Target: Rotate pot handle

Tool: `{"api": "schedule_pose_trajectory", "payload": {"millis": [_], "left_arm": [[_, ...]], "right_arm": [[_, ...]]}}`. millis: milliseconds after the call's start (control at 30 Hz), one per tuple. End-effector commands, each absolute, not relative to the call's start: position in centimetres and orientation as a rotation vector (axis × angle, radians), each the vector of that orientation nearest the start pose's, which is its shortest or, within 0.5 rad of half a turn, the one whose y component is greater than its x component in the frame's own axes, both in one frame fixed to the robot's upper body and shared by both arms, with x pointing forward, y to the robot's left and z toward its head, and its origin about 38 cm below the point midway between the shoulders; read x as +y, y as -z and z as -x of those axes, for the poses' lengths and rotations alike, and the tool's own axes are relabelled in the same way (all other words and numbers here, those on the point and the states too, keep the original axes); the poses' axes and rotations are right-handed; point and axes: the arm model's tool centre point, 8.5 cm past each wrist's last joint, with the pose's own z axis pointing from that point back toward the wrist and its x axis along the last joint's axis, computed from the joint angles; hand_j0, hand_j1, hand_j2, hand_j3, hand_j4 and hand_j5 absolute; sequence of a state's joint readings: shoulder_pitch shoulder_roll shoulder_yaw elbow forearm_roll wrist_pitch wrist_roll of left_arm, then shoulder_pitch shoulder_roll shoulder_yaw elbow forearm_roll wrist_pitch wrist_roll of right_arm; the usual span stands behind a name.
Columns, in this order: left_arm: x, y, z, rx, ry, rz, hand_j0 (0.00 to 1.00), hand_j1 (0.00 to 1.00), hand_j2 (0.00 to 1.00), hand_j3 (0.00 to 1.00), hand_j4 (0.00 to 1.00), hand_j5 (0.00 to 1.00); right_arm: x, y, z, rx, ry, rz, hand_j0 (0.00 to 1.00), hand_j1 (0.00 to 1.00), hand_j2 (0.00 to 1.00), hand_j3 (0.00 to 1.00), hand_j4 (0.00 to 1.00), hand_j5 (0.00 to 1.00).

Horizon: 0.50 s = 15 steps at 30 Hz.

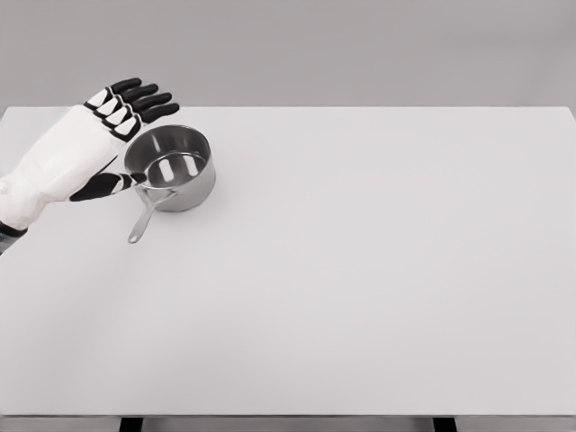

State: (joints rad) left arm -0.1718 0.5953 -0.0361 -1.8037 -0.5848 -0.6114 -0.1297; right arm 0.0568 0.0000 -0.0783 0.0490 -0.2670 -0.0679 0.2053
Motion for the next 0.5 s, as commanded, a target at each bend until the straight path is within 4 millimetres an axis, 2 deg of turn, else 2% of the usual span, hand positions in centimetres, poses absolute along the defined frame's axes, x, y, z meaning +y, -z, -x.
{"api": "schedule_pose_trajectory", "payload": {"millis": [0,100,133,267,400,467], "left_arm": [[27.6,-24.2,-36.1,2.743,-2.069,0.975,1.0,1.0,1.0,1.0,1.0,1.0],[26.3,-23.5,-36.1,2.725,-2.101,0.912,1.0,1.0,1.0,1.0,1.0,1.0],[25.0,-22.8,-35.9,2.734,-2.111,0.84,1.0,1.0,1.0,1.0,1.0,1.0],[22.4,-21.7,-35.6,2.726,-2.139,0.697,1.0,1.0,1.0,1.0,1.0,1.0],[22.0,-20.5,-36.9,2.827,-2.215,0.857,1.0,1.0,1.0,1.0,1.0,1.0],[21.7,-19.6,-37.8,2.903,-2.25,1.033,1.0,1.0,1.0,1.0,1.0,1.0]], "right_arm": [[-25.6,25.9,4.2,-0.012,0.346,-0.091,1.0,1.0,1.0,1.0,1.0,1.0],[-25.6,25.9,4.2,-0.012,0.346,-0.091,1.0,1.0,1.0,1.0,1.0,1.0],[-25.6,25.9,4.2,-0.012,0.346,-0.091,1.0,1.0,1.0,1.0,1.0,1.0],[-25.6,25.9,4.2,-0.012,0.346,-0.091,1.0,1.0,1.0,1.0,1.0,1.0],[-25.6,25.9,4.2,-0.012,0.346,-0.091,1.0,1.0,1.0,1.0,1.0,1.0],[-25.6,25.9,4.2,-0.012,0.346,-0.091,1.0,1.0,1.0,1.0,1.0,1.0]]}}
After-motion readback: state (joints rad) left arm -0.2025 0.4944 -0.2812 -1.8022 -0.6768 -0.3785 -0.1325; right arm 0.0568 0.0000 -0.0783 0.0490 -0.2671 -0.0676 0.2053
